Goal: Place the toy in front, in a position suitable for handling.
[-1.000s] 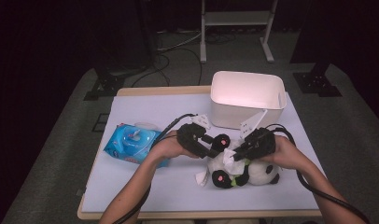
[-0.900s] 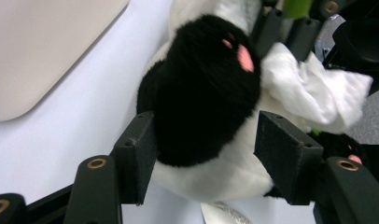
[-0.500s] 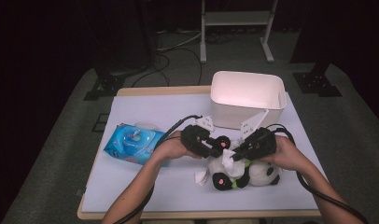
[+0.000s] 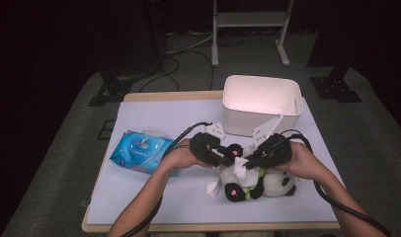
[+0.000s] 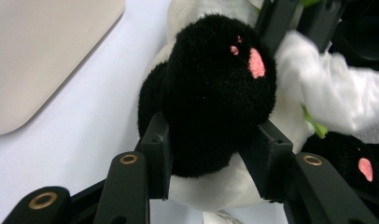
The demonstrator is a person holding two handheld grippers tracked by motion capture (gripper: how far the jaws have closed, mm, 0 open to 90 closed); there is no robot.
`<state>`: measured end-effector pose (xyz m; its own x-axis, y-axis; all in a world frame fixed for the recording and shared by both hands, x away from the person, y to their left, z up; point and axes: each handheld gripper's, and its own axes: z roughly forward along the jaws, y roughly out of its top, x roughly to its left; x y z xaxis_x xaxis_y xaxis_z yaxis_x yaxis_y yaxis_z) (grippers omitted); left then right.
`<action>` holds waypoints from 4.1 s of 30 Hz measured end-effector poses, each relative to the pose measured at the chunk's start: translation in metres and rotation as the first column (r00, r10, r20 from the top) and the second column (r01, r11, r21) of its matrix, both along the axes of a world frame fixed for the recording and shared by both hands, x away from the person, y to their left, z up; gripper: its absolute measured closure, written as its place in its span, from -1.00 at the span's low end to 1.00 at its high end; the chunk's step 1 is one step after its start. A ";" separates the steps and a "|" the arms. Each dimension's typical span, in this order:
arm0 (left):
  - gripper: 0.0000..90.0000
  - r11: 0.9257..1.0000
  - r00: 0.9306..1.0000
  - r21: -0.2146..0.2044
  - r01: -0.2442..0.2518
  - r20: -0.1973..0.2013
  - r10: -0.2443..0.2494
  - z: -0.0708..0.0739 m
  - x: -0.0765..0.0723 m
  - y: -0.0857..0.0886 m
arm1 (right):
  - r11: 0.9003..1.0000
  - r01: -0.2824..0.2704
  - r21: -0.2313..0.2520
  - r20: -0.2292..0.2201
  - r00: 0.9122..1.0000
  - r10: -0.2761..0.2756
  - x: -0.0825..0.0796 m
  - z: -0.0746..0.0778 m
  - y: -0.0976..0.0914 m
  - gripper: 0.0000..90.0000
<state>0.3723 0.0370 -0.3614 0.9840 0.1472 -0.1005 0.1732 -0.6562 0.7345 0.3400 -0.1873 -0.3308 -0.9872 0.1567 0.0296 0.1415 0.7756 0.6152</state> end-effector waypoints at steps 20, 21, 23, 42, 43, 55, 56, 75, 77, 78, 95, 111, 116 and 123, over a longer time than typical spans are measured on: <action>0.26 1.000 1.000 -0.006 0.007 -0.005 -0.007 0.003 0.000 0.002 | 0.988 0.153 -0.019 -0.007 0.988 -0.153 0.021 0.007 -0.056 0.79; 0.26 1.000 1.000 -0.009 0.005 -0.009 -0.005 0.002 0.001 0.002 | 0.987 0.162 -0.018 -0.012 0.987 -0.162 0.022 0.006 -0.060 0.79; 0.27 1.000 1.000 -0.013 -0.001 -0.015 0.001 0.002 0.002 0.003 | 0.984 0.178 -0.013 -0.023 0.984 -0.179 0.023 0.005 -0.068 0.79; 0.33 1.000 1.000 -0.014 -0.016 -0.017 0.015 0.002 0.006 0.011 | 0.983 0.182 0.029 -0.076 0.981 -0.179 0.021 -0.008 -0.081 0.79; 0.34 0.999 0.999 -0.024 -0.026 -0.021 0.025 0.001 0.007 0.014 | 0.983 0.180 0.034 -0.081 0.981 -0.177 0.020 -0.008 -0.080 0.79; 0.25 0.999 0.999 -0.003 -0.034 -0.040 0.034 0.005 0.000 0.035 | 0.993 0.113 0.035 -0.076 0.991 -0.111 0.012 -0.011 -0.054 0.79; 0.24 0.999 0.999 -0.002 -0.032 -0.041 0.032 0.006 0.000 0.036 | 0.993 0.111 0.036 -0.073 0.991 -0.108 0.011 -0.011 -0.053 0.79; -0.57 0.995 0.994 0.094 -0.015 -0.105 0.025 0.009 0.002 -0.001 | 0.994 0.093 0.048 -0.056 0.994 -0.091 0.004 -0.014 -0.046 0.79; -0.60 0.994 0.993 0.108 -0.018 -0.113 0.030 0.007 0.004 -0.006 | 0.995 0.090 0.046 -0.054 0.995 -0.087 0.003 -0.014 -0.046 0.79; -0.60 0.993 0.992 0.116 -0.016 -0.119 0.030 0.005 0.005 -0.008 | 0.995 0.089 0.047 -0.054 0.995 -0.086 0.003 -0.014 -0.046 0.79; -0.08 0.994 0.997 0.113 -0.003 -0.072 0.011 0.005 0.009 -0.015 | 0.993 0.107 0.039 -0.041 0.994 -0.106 0.008 -0.010 -0.050 0.79; -0.21 0.986 0.999 0.165 -0.036 0.034 0.031 0.023 0.013 0.005 | 0.996 0.080 0.041 -0.044 0.996 -0.079 0.025 -0.006 -0.028 0.79; -0.45 0.988 0.999 0.148 -0.044 0.000 0.044 0.027 0.006 0.009 | 0.998 0.055 0.042 -0.053 0.997 -0.053 0.017 -0.009 -0.018 0.79; -0.57 0.991 1.000 0.133 -0.017 -0.002 0.017 0.041 -0.003 0.000 | 0.999 0.025 0.022 -0.027 0.999 -0.025 0.002 -0.009 -0.012 0.79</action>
<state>0.3695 0.0367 -0.3200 0.9809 0.1765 -0.0821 0.1876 -0.7451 0.6401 0.3421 -0.1996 -0.3398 -0.9818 0.1804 0.0592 0.1771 0.7576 0.6282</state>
